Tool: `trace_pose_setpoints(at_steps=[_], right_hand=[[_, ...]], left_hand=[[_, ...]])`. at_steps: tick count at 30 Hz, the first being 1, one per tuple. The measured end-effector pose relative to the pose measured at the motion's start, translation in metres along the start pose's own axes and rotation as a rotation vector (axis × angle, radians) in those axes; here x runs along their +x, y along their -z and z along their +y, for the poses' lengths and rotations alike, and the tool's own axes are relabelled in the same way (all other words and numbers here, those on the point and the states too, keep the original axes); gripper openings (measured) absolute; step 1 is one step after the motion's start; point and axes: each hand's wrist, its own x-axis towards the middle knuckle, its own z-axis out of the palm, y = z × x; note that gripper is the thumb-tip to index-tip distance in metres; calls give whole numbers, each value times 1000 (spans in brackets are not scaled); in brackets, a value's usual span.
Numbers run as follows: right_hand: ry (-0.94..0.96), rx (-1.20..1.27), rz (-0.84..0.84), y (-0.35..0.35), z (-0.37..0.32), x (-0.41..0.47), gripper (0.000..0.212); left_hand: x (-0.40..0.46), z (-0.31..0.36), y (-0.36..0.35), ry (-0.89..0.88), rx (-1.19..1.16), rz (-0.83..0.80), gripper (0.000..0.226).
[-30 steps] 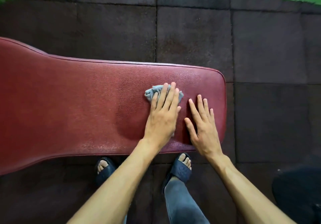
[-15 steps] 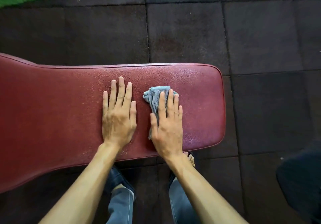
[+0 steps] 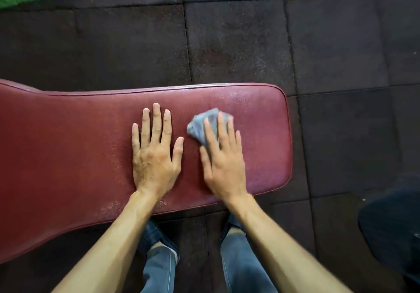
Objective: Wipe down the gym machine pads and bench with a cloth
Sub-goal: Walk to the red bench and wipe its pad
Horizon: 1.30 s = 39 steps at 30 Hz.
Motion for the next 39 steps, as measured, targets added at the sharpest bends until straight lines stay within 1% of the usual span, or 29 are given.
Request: trace_pose_setpoints(at_steps=[2,3,4,6,7,8,9,10,11,12,14,16,18,20,23,25,27,29,31,32,34,36,39], right_hand=[[80,-36,-54,3,18,-45,56],[64,-66,-50,7,39,-57,55],[-4,-90,-38,13,61,-60,55],[-233,-95,-4,25,95,-37,58],[-338,-85,36,28,102,-16,59],[-403,-59,91,31,100,9,60],[-427,-22,136,32,89,33,60],[-417,12,160,30,73,51,60],[-365,28,160,24,55,60,59],[-270,18,134,18,37,58,59],[-49,-14,17,6,10,24,59],[84,-53,-73,5,17,-19,58],[84,-116,-98,13,44,-46,58],[-8,-145,-109,22,61,-52,61],[-108,-87,-83,22,53,-38,68],[-142,-62,-31,16,42,-30,64],[-165,-2,-5,10,41,-28,56],[-130,57,12,10,47,-31,52],[-113,139,17,15,51,-37,51],[-140,204,12,20,52,-42,51],[-234,337,11,33,50,-61,49],[-352,516,16,61,39,-86,48],[-611,745,26,113,23,-131,45]], left_hand=[[0,1,0,-1,-14,9,63],[1,1,1,5,-10,12,63],[0,1,1,9,-3,13,63],[0,1,-1,9,4,18,64],[0,1,-2,3,9,17,64],[1,2,-3,3,14,17,64],[2,2,-2,6,16,21,64],[2,2,-2,5,21,22,64],[2,2,-2,5,27,20,64],[1,2,-3,6,32,13,64],[1,1,-3,4,33,0,64],[0,0,-3,8,28,-6,64],[0,0,-3,10,27,-7,64],[1,0,-2,10,19,-10,64],[1,0,-3,7,18,-15,65],[1,-1,-2,8,17,-27,65],[1,0,-2,8,10,-41,65],[1,0,0,1,7,-79,66],[2,1,9,-3,-22,-152,65],[3,3,16,-1,-53,-201,63],[-1,12,35,-46,-101,-308,59],[-11,32,58,-164,-98,-390,57],[-37,75,95,-317,-81,-539,72]])
